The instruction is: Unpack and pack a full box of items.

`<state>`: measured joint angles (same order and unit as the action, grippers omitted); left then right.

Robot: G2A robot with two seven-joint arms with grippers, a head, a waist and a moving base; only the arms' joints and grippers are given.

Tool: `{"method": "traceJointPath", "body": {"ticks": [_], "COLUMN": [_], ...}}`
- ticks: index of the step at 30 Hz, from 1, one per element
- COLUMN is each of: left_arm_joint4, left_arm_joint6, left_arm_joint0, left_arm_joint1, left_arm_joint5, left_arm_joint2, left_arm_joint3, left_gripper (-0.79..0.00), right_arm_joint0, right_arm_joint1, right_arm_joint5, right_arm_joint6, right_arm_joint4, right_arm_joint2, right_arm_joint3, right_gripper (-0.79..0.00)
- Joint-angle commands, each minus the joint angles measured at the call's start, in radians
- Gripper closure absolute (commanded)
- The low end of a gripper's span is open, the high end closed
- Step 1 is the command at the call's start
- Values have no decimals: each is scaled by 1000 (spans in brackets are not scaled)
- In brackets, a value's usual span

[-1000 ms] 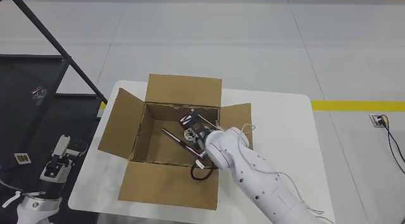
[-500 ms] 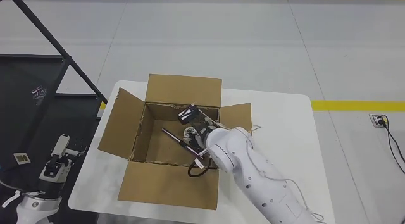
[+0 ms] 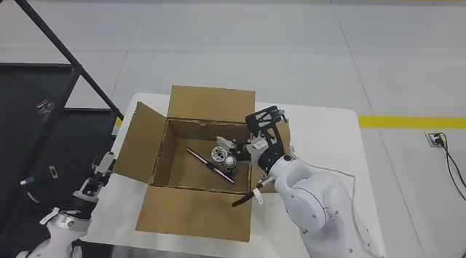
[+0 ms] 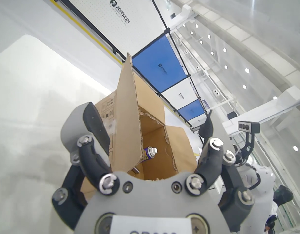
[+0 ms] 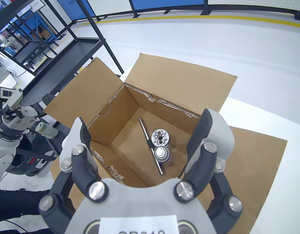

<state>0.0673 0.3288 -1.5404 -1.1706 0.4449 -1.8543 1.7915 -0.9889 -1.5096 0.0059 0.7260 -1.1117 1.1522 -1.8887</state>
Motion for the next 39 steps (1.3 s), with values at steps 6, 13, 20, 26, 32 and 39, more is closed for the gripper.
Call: {"method": "traceJointPath", "body": {"ticks": [6, 13, 20, 26, 32, 39], "left_arm_joint4": [6, 38, 82, 113, 133, 145], "left_arm_joint6": [49, 83, 125, 139, 126, 82], "left_arm_joint0": [4, 19, 43, 78, 112, 135], "left_arm_joint1": [1, 1, 0, 0, -1, -5], "left_arm_joint5": [3, -3, -21, -55, -87, -132], "left_arm_joint2": [45, 119, 202, 251, 285, 314], "left_arm_joint3": [45, 65, 45, 4, -35, -60], "left_gripper": [-785, -785, -785, -785, -785, -785], "right_arm_joint0": [-41, -118, -100, -32, 21, 119], "right_arm_joint1": [4, 23, 41, 51, 56, 54], "right_arm_joint5": [39, 146, 144, 6, -119, -176], "right_arm_joint6": [-56, 0, 196, 269, 305, 338], "right_arm_joint4": [46, 171, 372, 506, 693, 883], "right_arm_joint2": [62, 281, 422, 405, 378, 300], "right_arm_joint3": [-8, -16, 96, 212, 258, 356], "right_gripper": [-785, -785, -785, -785, -785, -785]}}
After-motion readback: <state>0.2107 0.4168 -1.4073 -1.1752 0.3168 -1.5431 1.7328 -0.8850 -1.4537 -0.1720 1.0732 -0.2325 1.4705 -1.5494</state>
